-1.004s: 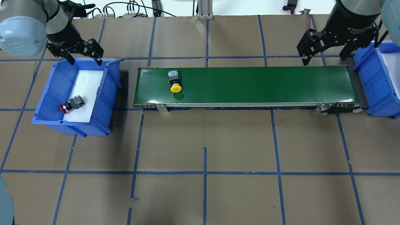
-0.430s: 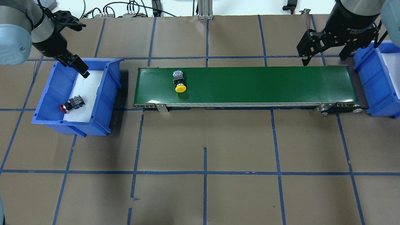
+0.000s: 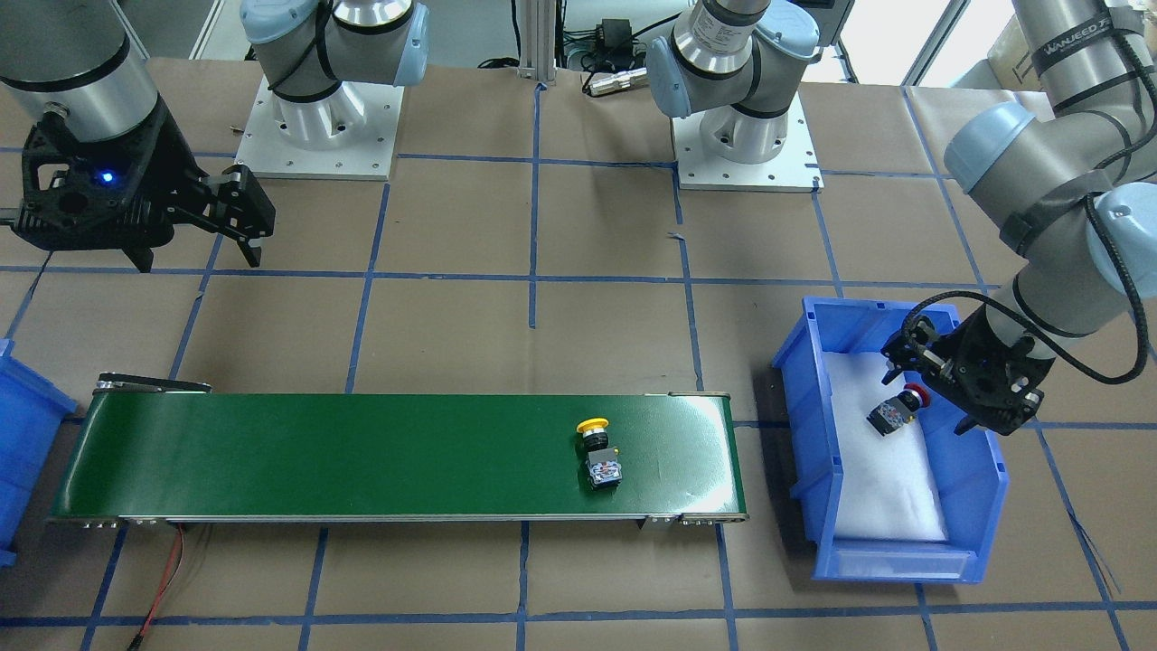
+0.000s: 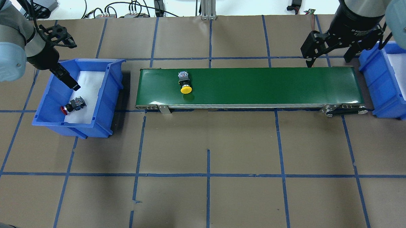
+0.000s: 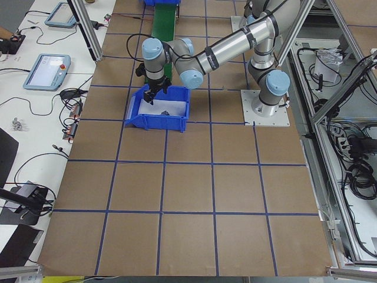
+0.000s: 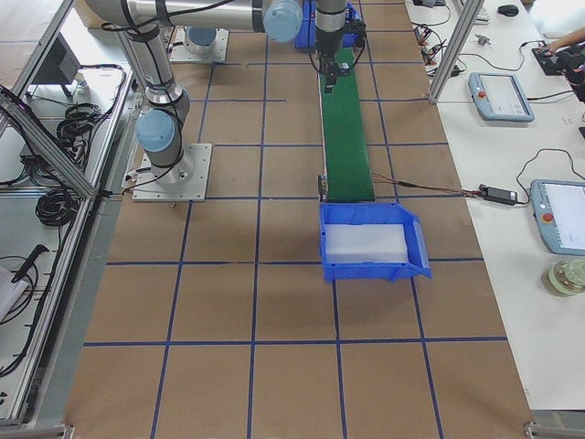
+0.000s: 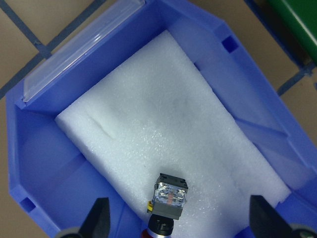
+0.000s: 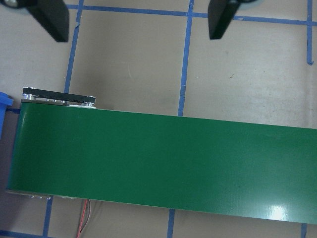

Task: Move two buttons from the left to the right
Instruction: 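Lower left gripper onto red button while right gripper reaches to belt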

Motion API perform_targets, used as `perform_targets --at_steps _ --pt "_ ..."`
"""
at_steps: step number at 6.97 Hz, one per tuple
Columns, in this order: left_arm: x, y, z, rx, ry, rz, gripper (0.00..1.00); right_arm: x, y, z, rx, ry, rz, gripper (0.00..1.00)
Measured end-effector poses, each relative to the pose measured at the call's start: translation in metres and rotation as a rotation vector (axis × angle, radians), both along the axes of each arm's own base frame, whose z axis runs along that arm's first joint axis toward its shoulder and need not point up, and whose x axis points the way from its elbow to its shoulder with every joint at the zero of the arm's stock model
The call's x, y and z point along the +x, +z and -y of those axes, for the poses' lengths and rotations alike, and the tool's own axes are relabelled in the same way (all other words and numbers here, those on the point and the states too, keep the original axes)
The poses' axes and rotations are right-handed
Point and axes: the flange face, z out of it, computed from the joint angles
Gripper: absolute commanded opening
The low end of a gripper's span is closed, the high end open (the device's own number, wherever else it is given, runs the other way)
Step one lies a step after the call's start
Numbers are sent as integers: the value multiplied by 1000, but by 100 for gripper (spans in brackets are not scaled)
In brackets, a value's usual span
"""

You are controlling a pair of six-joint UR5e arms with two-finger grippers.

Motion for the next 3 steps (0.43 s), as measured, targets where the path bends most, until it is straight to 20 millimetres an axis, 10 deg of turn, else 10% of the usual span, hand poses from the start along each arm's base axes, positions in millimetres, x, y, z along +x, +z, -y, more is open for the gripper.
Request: perform_targets --at_steps 3 --pt "-6 -44 -21 -59 -30 24 100 0 0 0 0 0 1 100"
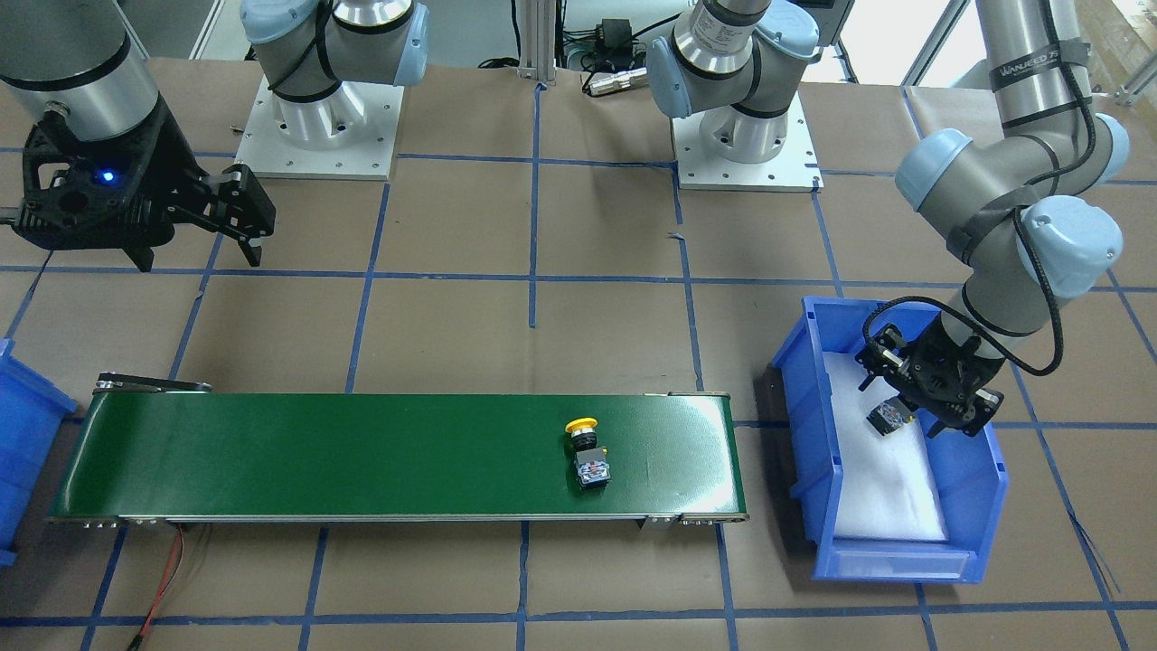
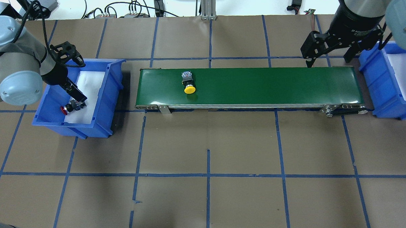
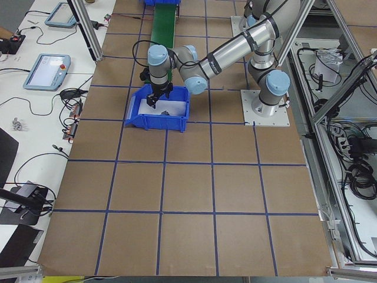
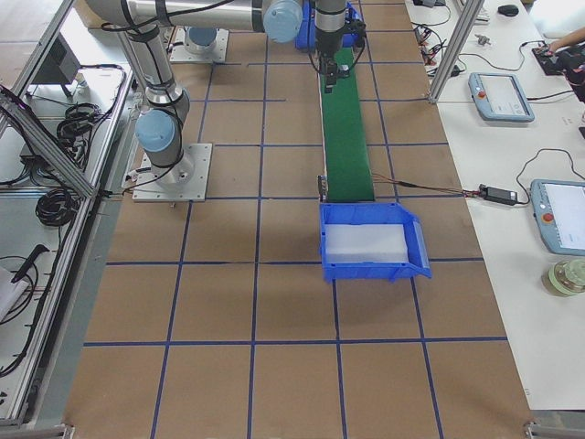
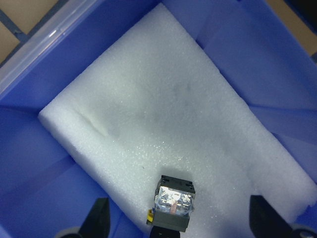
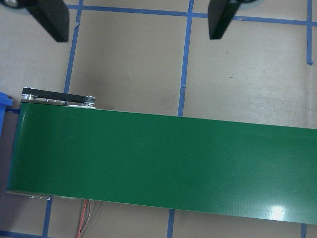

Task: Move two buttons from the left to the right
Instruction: 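Lower left gripper onto red button while right gripper reaches to belt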

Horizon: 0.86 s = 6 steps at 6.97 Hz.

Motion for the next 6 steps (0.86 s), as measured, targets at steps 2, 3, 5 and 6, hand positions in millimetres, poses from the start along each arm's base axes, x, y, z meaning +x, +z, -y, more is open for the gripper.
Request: perform_targets --at_steps 2,3,5,6 --pt "3 -14 -5 -14 -24 4 100 5 -2 3 1 6 8 100" --pt "5 -18 -6 -11 -25 0 100 12 -7 6 0 18 11 100" --pt "13 -23 -8 -5 -33 -2 100 42 -22 17 -18 71 5 100" --pt "15 -24 -9 -3 -40 -2 100 65 -35 24 -29 104 3 100"
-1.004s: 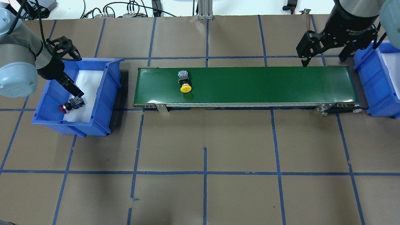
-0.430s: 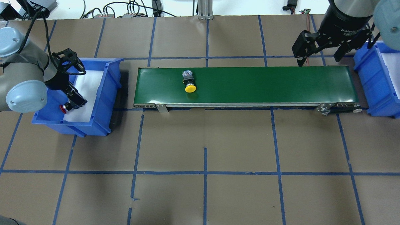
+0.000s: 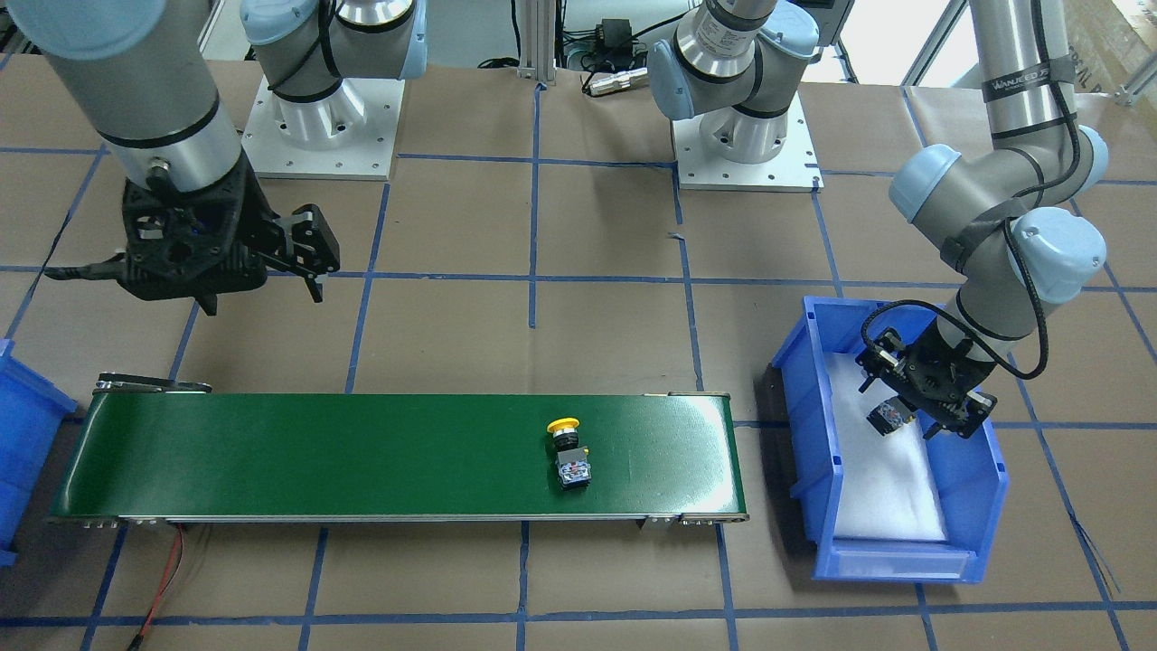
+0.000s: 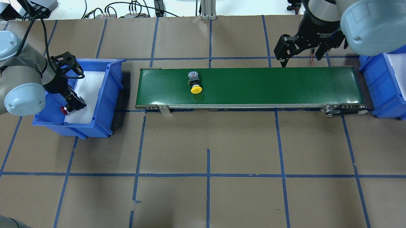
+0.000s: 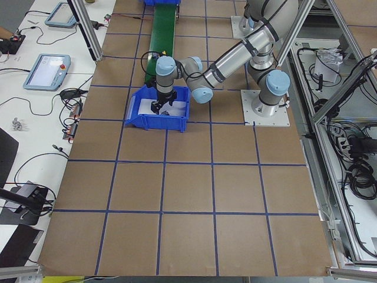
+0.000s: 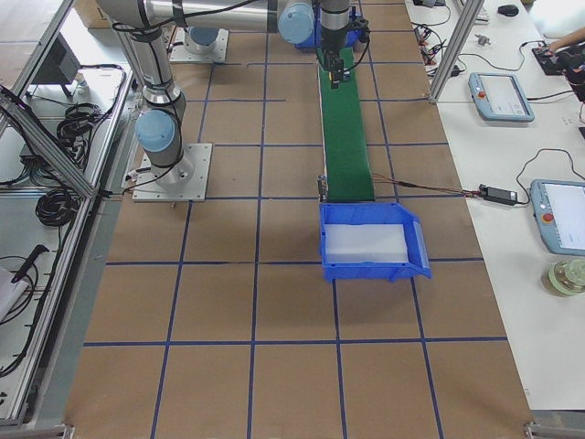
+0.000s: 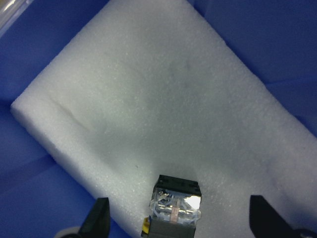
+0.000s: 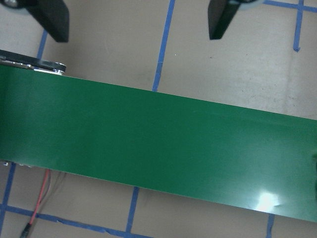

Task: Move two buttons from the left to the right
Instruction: 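Lower left gripper onto red button while right gripper reaches to belt, then grasp yellow button with right gripper while left gripper lifts red button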

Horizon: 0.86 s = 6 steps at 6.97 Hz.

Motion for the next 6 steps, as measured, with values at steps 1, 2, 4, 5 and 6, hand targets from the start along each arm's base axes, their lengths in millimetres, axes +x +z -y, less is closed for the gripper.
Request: perform_targets --at_steps 1,2,4,5,6 --pt "0 -1 -1 3 -4 -1 100 23 -17 9 -5 31 4 100" --pt "-1 -5 -3 6 -5 -2 100 47 -37 18 -14 66 9 100" --pt "-3 -20 -11 -12 -3 6 100 97 -84 31 -4 144 12 100" --pt "-2 -27 -12 -18 -1 8 100 119 -102 30 16 184 10 100" --pt "3 -31 -13 -19 5 7 100 134 -114 27 31 212 7 100"
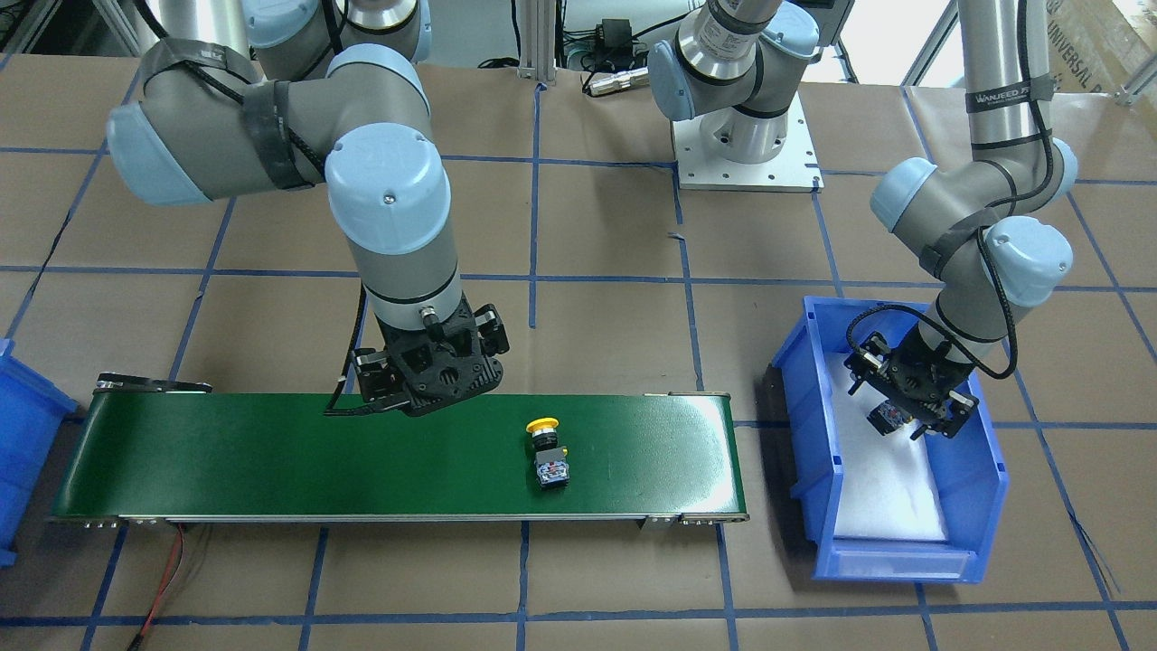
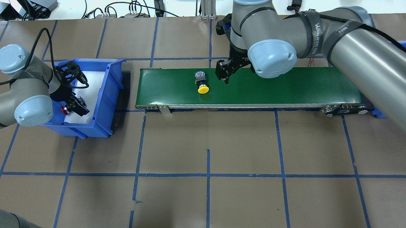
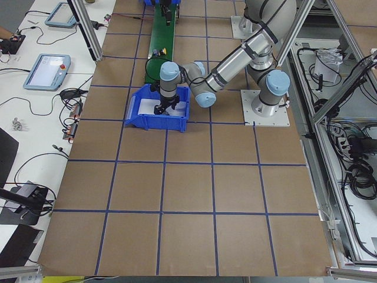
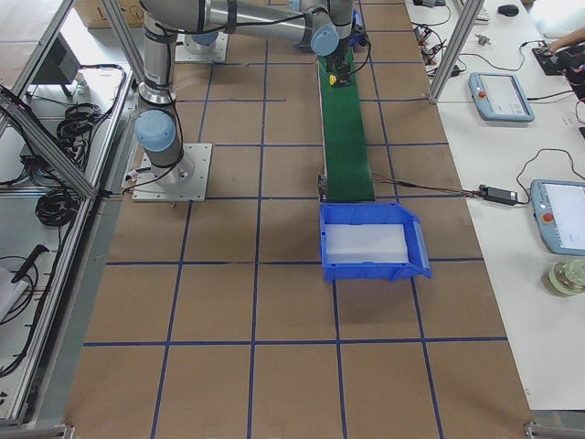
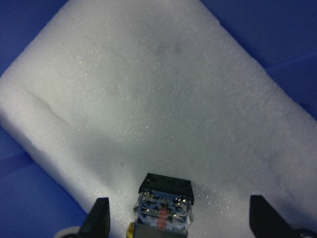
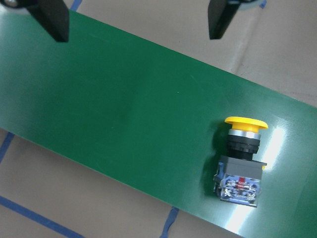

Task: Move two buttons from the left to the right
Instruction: 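Grasp yellow button with right gripper while left gripper lifts red button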

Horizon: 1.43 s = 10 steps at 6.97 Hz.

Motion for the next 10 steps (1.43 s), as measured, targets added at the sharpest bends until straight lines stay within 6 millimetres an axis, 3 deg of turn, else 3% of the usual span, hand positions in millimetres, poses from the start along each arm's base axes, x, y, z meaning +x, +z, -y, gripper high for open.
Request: perform_targets --at_steps 1,3,6,8,10 --pt "6 -3 -2 2 8 -2 92 8 -4 -2 2 6 -3 100" --pt "9 -4 -2 -6 13 -22 54 11 -7 0 -14 -133 0 100" --pt "8 3 1 -22 24 -23 17 19 -33 16 -6 -394 14 100" --pt "7 10 2 -31 32 -14 11 36 -49 33 -21 -402 20 100" --pt "6 15 3 -40 35 -10 10 46 -50 46 -38 -387 22 100"
